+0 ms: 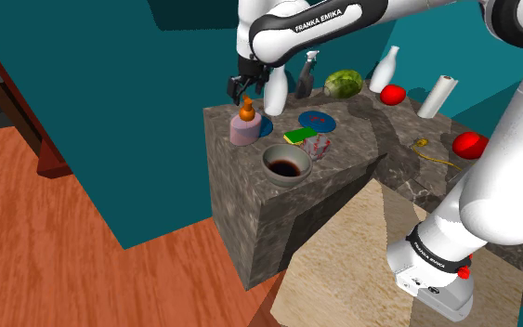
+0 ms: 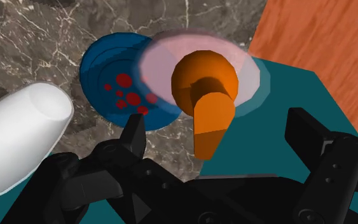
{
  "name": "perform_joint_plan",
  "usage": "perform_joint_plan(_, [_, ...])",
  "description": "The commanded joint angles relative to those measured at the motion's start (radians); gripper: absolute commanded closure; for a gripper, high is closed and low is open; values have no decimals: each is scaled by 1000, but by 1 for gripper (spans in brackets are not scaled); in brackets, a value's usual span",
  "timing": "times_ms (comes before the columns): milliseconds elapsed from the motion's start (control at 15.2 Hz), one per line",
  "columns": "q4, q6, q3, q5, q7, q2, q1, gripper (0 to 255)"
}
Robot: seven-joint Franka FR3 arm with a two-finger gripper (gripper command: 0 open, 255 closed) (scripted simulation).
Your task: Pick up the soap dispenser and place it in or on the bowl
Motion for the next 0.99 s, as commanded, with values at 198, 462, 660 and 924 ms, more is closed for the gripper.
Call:
perform_joint_plan(198, [-12, 48, -6, -14, 9, 36, -2, 0])
perform_joint_plan(462, [-12, 48, -6, -14, 9, 36, -2, 0])
perform_joint_plan(660, [-12, 48, -6, -14, 9, 36, -2, 0])
perform_joint_plan(924, [-12, 48, -6, -14, 9, 36, -2, 255])
